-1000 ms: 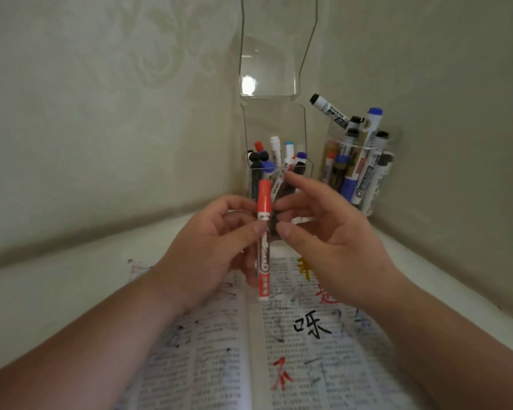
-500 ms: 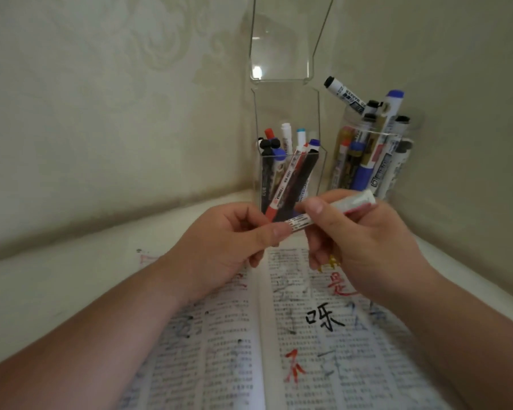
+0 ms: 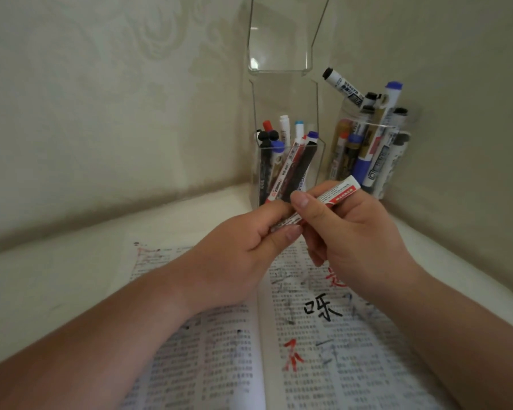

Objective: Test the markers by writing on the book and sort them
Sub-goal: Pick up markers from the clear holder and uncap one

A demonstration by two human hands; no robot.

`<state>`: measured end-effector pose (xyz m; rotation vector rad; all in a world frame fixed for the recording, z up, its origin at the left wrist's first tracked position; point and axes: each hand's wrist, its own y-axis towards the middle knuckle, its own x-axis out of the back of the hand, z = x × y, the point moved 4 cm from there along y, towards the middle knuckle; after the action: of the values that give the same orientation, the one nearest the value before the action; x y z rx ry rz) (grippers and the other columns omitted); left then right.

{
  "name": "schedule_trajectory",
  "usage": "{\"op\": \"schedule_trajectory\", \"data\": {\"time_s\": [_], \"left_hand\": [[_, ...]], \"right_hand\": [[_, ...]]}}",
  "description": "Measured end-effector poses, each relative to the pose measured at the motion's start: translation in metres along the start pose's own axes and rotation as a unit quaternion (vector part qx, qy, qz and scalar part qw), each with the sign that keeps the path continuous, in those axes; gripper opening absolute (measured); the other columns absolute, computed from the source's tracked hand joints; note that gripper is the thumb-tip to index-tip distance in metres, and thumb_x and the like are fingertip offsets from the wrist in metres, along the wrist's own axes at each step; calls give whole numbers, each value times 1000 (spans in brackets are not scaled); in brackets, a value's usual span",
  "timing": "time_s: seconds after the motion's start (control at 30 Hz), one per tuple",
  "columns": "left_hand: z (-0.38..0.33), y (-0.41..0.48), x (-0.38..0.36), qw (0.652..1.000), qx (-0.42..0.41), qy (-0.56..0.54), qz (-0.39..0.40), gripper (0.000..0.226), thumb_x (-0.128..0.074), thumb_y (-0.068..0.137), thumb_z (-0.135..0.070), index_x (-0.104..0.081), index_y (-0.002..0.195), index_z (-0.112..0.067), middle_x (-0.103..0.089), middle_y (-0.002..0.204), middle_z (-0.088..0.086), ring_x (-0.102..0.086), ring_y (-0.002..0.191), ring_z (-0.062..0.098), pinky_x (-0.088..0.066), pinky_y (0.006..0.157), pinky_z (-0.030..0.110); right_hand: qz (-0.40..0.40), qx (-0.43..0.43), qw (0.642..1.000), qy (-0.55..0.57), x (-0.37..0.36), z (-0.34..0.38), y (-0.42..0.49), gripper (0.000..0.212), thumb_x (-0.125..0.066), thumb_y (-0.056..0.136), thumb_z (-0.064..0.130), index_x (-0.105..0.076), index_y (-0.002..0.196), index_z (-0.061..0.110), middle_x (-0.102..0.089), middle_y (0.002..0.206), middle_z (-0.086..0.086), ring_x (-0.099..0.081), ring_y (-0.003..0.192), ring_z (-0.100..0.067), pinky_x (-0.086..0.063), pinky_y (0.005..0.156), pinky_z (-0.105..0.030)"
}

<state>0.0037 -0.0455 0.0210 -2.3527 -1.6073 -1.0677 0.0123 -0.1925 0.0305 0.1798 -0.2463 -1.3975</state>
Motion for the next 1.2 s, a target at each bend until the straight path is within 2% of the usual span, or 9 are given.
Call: {"op": "schedule_trajectory", "data": {"time_s": [0.13,0.3,0.4,0.57,0.73,0.9,0.97,1.07,1.2], "left_hand": [[0,3,0,1000,9,-29,-8,30,-50,97,-42,-62,123,-32,-49,52,-22,-45,48,-4,-34,52,8],[16,-1,4,991,45,-116,45,31,-45,96,-61,-57,111,-37,-55,74,-12,-44,62,3,-37,64,22],[26,-1,8,991,72,-110,40,20,-46,92,-36,-54,109,-41,-64,88,-6,-51,71,7,-40,70,31],[24,2,5,998,50,-27,11,42,-51,99,-4,-42,129,-31,-69,103,-11,-68,92,15,-57,77,41],[16,1,5,988,89,-122,-16,50,-75,84,1,-50,120,-23,-77,103,-3,-75,90,17,-62,76,37],[14,-4,4,995,84,-45,-31,28,-87,66,-28,-73,89,-23,-76,80,-4,-74,74,17,-62,76,39],[10,-5,4,998,46,37,-27,31,-79,65,-49,-76,90,-32,-74,82,-12,-69,75,7,-57,79,30],[4,-4,2,996,-28,86,0,36,-71,75,-53,-77,102,-31,-64,91,-15,-62,81,5,-46,71,18],[6,-4,-2,989,-60,131,37,30,-66,86,-60,-72,101,-35,-59,88,-13,-59,78,11,-42,67,22]], "right_hand": [[5,13,1000,20,2,5,-1,18,-65,85,37,-68,71,26,-53,52,-6,-46,45,-19,-44,46,-35],[-60,52,996,36,15,11,1,16,-71,80,33,-64,75,21,-56,51,1,-45,44,-19,-41,45,-32],[-100,49,994,3,31,8,7,22,-83,82,21,-62,75,22,-61,62,-7,-50,51,-21,-42,47,-29],[-78,23,996,40,33,0,11,21,-63,74,4,-58,63,20,-45,52,-3,-37,40,-15,-34,43,-26],[-60,-24,998,22,40,7,7,10,-63,79,10,-73,80,7,-64,68,-20,-61,54,-27,-52,49,-32],[-27,-70,996,-52,66,16,-13,11,-71,86,-1,-71,97,1,-68,77,-19,-66,65,-25,-54,52,-32],[-11,-89,992,-86,69,5,-34,14,-78,73,1,-70,82,7,-62,66,-15,-59,57,-24,-52,49,-31],[0,-122,986,-113,66,-11,-61,11,-73,64,9,-65,67,16,-56,53,-8,-46,45,-20,-42,44,-26],[41,-109,991,-58,63,-6,-77,7,-68,69,5,-69,68,12,-64,61,-23,-48,45,-26,-48,45,-30]]}}
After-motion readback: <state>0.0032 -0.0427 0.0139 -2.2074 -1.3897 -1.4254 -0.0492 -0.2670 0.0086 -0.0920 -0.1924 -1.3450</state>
